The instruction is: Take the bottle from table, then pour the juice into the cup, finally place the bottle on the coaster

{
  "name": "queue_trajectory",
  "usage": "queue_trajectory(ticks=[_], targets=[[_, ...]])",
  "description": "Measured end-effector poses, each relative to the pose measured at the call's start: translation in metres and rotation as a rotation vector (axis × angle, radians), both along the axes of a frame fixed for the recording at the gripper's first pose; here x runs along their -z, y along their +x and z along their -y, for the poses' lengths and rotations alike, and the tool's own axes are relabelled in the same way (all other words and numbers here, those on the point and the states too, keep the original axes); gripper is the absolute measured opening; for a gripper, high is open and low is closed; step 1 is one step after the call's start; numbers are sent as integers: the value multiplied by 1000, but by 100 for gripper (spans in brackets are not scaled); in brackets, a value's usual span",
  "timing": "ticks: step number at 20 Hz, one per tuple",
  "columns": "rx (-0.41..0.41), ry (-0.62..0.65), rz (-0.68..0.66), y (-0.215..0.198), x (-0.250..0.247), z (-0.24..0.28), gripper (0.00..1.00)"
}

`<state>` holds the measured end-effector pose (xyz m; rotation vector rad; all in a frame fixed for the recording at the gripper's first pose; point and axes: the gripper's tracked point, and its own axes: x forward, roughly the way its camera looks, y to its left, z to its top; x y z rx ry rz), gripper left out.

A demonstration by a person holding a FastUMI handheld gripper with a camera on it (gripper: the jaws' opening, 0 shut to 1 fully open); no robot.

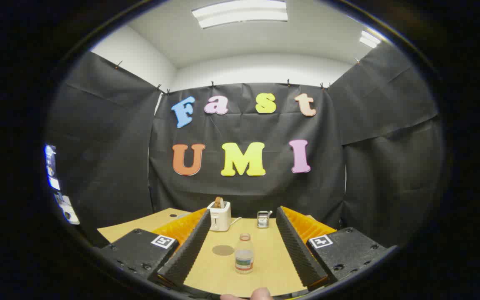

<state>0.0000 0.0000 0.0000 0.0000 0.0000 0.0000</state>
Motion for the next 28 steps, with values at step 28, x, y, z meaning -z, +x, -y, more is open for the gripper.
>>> queue_trajectory(ticks=[28], targets=[[17, -6, -33, 10, -8, 15, 100]])
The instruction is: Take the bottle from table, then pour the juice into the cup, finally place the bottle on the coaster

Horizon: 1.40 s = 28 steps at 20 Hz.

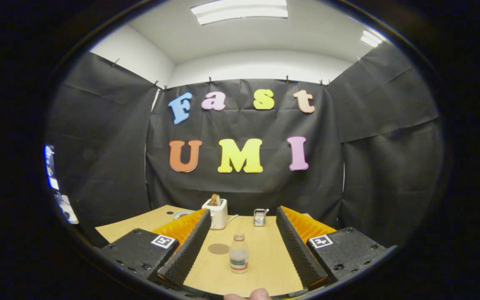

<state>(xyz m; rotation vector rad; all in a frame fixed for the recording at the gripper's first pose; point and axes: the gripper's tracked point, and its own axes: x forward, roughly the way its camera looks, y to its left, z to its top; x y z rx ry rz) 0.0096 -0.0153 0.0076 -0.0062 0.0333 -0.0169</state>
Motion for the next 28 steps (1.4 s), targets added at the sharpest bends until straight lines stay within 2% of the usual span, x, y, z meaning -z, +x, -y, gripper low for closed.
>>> queue_trajectory(ticks=[5, 13, 18, 21, 24, 28], targets=[[4, -26, -1, 1, 0, 2, 100], [0, -49, -42, 21, 35, 3, 100], [-15, -35, -70, 38, 83, -4, 100], [7, -41, -86, 50, 118, -3, 100], [-4, -1, -152, 60, 169, -11, 100], [24, 39, -217, 78, 219, -9, 100]])
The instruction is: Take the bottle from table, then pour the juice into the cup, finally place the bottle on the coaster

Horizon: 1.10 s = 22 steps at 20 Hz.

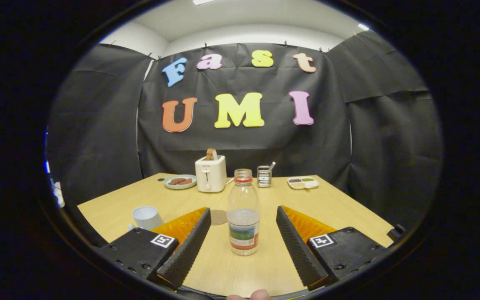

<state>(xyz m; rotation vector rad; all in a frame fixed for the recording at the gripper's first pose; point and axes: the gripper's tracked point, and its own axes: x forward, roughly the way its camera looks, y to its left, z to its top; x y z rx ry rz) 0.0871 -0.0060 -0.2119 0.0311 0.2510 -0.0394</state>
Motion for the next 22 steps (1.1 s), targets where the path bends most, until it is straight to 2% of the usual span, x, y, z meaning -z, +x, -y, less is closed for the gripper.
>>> queue_trajectory(ticks=[9, 15, 17, 22], targets=[[35, 27, -105, 49, 68, 6, 100], [43, 60, -136, 72, 81, 3, 100], [47, 53, -139, 76, 83, 3, 98], [40, 44, -150, 79, 84, -1, 85]])
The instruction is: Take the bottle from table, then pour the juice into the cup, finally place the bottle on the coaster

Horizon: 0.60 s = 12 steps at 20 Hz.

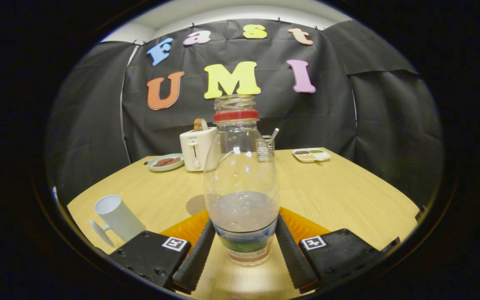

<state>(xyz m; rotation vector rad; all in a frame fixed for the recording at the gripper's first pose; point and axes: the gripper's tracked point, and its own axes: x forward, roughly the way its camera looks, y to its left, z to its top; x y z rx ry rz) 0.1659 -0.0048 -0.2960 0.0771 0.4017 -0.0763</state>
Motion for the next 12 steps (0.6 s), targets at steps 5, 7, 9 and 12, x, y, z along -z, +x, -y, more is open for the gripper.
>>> queue_trajectory(ticks=[5, 7, 9, 12], targets=[[-32, -62, -13, -1, -9, -15, 81], [-55, -132, -8, 0, -17, -22, 79], [-85, -213, 8, 4, -28, -34, 78], [-141, -362, 24, 8, -40, -55, 77]])
